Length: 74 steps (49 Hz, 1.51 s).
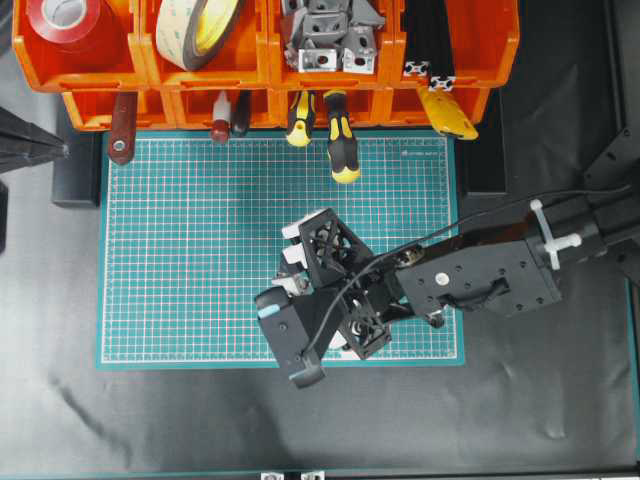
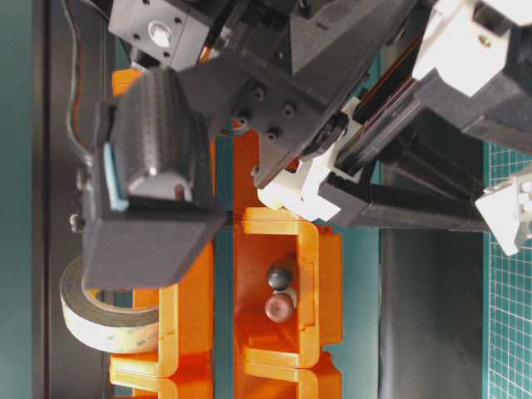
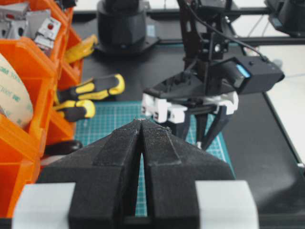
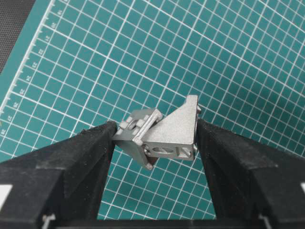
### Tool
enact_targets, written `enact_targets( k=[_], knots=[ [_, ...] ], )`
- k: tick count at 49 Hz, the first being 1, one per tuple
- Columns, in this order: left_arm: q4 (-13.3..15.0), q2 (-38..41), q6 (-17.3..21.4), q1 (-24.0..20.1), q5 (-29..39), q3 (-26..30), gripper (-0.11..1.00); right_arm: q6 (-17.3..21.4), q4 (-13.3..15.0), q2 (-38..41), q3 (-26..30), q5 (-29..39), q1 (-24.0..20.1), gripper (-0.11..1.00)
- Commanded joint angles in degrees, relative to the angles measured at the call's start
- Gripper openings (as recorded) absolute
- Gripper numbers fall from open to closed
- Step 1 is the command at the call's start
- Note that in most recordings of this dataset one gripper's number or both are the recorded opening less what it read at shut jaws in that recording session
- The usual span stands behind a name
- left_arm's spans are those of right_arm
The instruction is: Pick corner brachets from container rack with right arm.
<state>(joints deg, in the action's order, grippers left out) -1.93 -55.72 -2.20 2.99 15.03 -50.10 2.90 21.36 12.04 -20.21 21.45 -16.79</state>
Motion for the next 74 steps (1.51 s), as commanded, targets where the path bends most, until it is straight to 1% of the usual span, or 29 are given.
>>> enact_targets(
  k=[1, 4, 7, 20, 24, 32, 38, 45, 49, 55, 59, 64, 74],
  knots=[
    [-0.3, -0.2, 0.0, 0.0, -0.6, 1.8, 0.0, 0.1, -0.7, -0.9, 0.6, -0.7, 0.7, 0.64],
    [-0.2, -0.5, 0.1, 0.0, -0.6, 1.8, 0.0, 0.1, -0.7, -0.8, 0.6, -0.7, 0.8, 0.75],
    [-0.3, -0.9, 0.3, 0.1, -0.6, 1.8, 0.0, 0.1, -0.7, -0.8, 0.6, -0.7, 0.8, 0.81],
    [-0.3, -1.8, 0.5, 0.0, -0.6, 2.0, 0.0, 0.4, -1.2, -1.1, 0.6, -0.4, 0.8, 0.82],
    [-0.3, -1.8, 0.4, 0.1, -0.6, 1.9, 0.0, 2.6, -1.5, -1.7, 0.4, -0.4, 0.8, 0.82],
    [-0.3, -2.0, 0.5, 0.1, -0.4, 1.6, 0.0, 9.0, -1.3, -4.9, -1.7, -0.4, 0.3, 0.82],
    [-0.3, -3.1, 0.0, 0.1, 0.2, 0.8, 0.0, 12.5, -1.3, -9.5, -4.4, -0.3, -1.1, 0.82],
    [-0.2, -5.1, -0.1, 1.1, 1.1, -0.6, 0.0, 18.7, -1.6, -16.3, -7.2, 0.9, -2.5, 0.82],
    [-0.3, -6.5, -0.1, 1.5, 1.3, -1.1, 0.0, 22.5, -1.2, -20.6, -9.0, 1.4, -3.1, 0.82],
    [-0.3, -7.9, -0.1, 1.5, 1.7, -1.5, 0.0, 26.2, -1.2, -27.6, -12.2, 1.3, -3.2, 0.81],
    [-0.2, -8.2, -0.2, 1.5, 2.4, -1.6, 0.0, 27.2, -1.2, -32.5, -14.2, 1.1, -3.1, 0.81],
    [-0.3, -8.1, -0.2, 1.5, 2.9, -1.8, 0.0, 27.5, -1.2, -39.0, -16.7, 1.0, -2.7, 0.79],
    [-0.3, -8.0, -0.1, 1.5, 3.0, -1.9, 0.0, 27.5, -1.1, -51.9, -22.1, 0.2, -2.6, 0.72]
  ],
)
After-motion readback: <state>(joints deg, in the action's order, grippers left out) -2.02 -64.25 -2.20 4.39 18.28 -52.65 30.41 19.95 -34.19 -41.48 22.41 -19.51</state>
